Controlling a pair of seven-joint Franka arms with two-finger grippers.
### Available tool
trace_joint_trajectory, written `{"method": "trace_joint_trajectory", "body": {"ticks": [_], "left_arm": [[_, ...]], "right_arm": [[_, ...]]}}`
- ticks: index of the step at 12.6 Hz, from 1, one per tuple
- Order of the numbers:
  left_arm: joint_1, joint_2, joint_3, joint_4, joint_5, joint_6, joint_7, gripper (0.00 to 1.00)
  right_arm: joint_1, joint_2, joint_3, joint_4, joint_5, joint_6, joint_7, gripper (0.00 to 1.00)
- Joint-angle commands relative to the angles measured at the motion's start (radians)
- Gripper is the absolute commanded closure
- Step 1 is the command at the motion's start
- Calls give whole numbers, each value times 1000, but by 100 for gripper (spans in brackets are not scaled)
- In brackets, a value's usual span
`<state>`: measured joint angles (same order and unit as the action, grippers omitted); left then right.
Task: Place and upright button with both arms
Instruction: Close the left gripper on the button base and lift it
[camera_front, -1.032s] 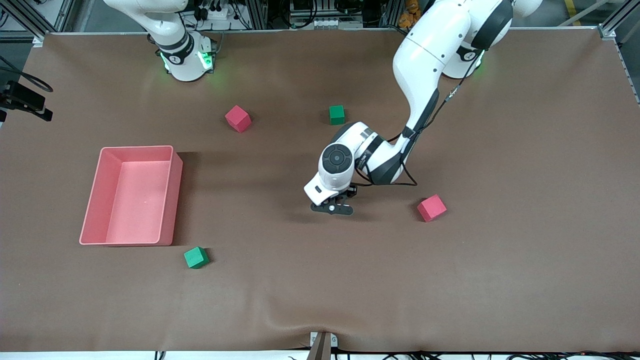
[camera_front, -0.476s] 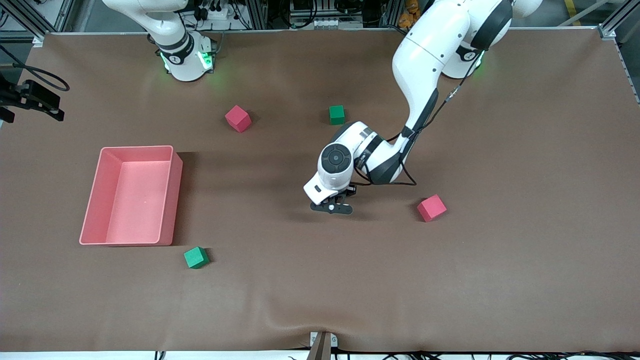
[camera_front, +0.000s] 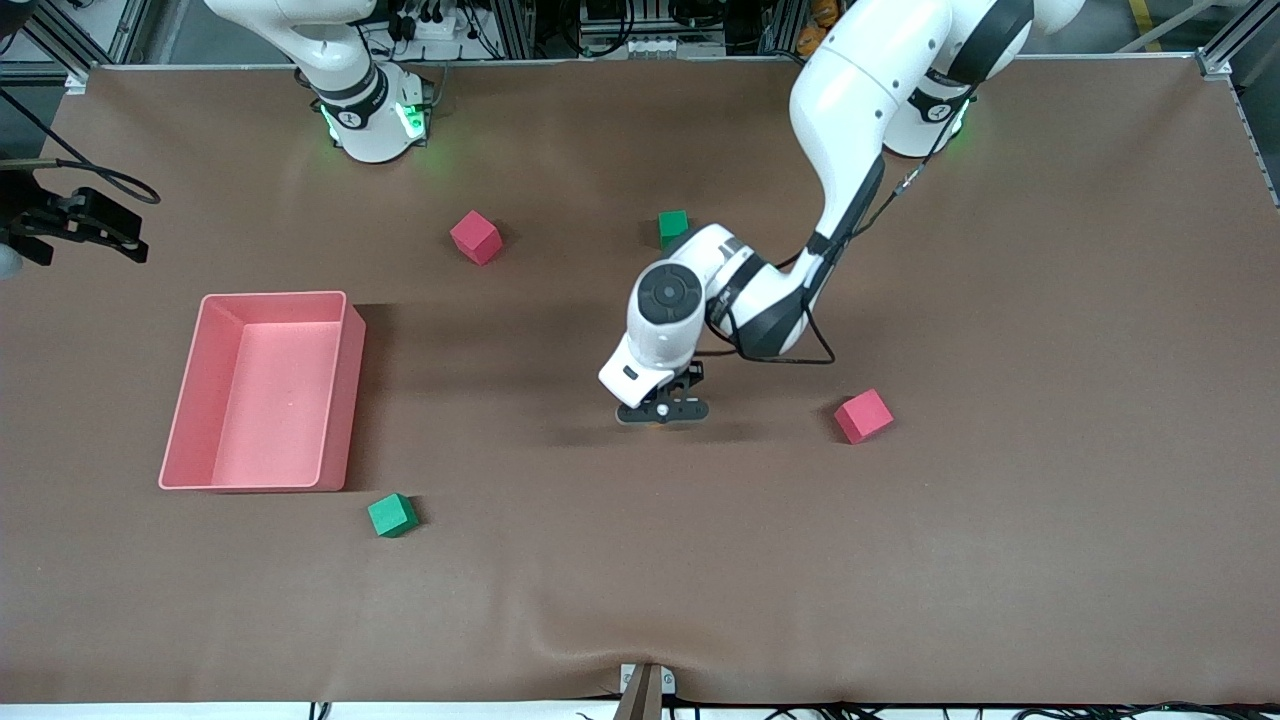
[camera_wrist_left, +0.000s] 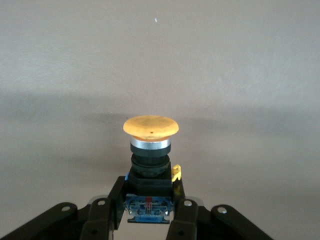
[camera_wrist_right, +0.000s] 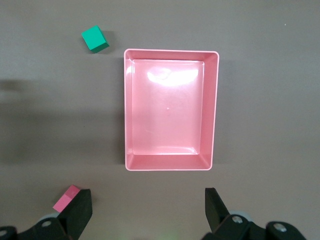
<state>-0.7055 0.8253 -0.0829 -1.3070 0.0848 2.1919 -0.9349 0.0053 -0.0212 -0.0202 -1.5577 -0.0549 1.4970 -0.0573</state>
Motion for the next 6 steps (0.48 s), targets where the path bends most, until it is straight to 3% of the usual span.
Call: {"method": "trace_joint_trajectory", "body": {"ticks": [1,6], "left_arm": [[-83,-14,58,-11,172,35,-290,100],[-140,15,57,-20,542,92,-807,100]], "right_arm": [[9,-29,2,-30,-13,9,31,0],[-1,-34,-4,-38,42,25,31,0]]}}
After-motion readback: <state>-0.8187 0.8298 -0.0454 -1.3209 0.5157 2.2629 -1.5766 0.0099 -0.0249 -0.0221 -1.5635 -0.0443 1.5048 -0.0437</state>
